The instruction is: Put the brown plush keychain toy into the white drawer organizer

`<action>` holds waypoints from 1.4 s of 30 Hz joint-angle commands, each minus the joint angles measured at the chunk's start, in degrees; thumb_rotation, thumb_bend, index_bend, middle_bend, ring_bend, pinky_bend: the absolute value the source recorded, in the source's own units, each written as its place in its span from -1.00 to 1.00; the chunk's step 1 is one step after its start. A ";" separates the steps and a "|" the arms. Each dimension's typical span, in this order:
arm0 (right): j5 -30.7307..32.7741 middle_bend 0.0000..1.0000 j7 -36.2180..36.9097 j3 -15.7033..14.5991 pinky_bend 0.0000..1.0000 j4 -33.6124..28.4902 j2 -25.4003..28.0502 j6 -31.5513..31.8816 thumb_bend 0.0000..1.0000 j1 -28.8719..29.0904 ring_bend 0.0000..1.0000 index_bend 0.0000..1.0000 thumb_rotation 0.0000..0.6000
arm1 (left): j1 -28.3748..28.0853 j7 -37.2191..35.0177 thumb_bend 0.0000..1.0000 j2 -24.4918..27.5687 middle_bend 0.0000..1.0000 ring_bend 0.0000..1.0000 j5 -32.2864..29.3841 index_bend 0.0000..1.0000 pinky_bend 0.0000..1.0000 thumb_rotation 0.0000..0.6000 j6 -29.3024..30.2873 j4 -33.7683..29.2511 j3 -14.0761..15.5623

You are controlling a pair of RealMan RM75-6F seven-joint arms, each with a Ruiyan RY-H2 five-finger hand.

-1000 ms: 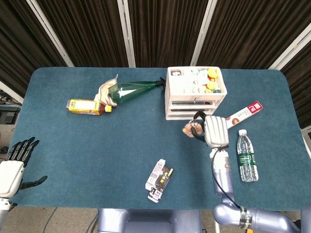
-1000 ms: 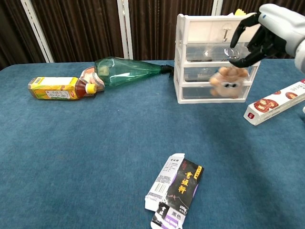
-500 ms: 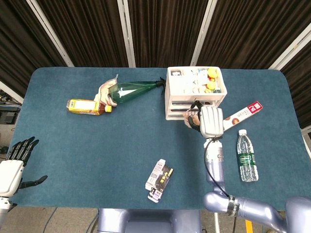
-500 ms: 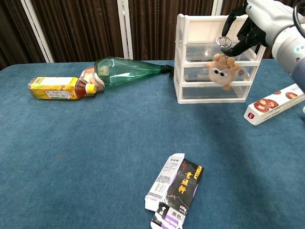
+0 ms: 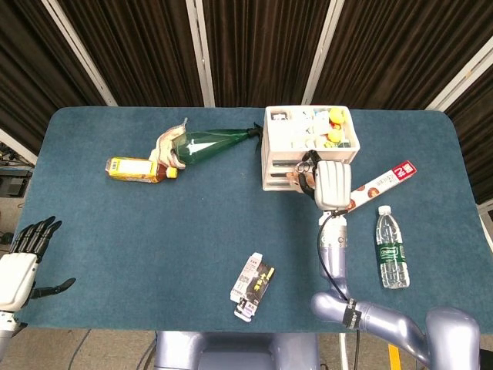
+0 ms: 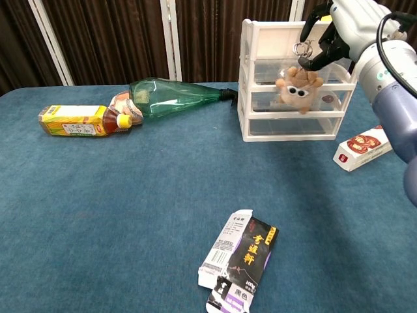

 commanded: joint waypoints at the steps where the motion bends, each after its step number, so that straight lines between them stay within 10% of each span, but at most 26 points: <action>1: -0.06 1.00 1.32 0.98 0.78 2.51 -1.02 -0.42 -0.49 0.89 1.00 0.23 1.00 | -0.04 -0.09 -0.89 0.05 -1.00 -1.00 -0.15 -0.98 -1.00 1.00 -0.17 -0.09 0.00; 42: -3.09 1.00 14.89 2.44 0.76 10.48 -7.27 6.47 -0.49 -2.73 1.00 0.22 1.00 | -0.27 0.37 -0.89 -0.03 -1.00 -1.00 0.12 -0.98 -1.00 1.00 -0.68 -0.90 0.29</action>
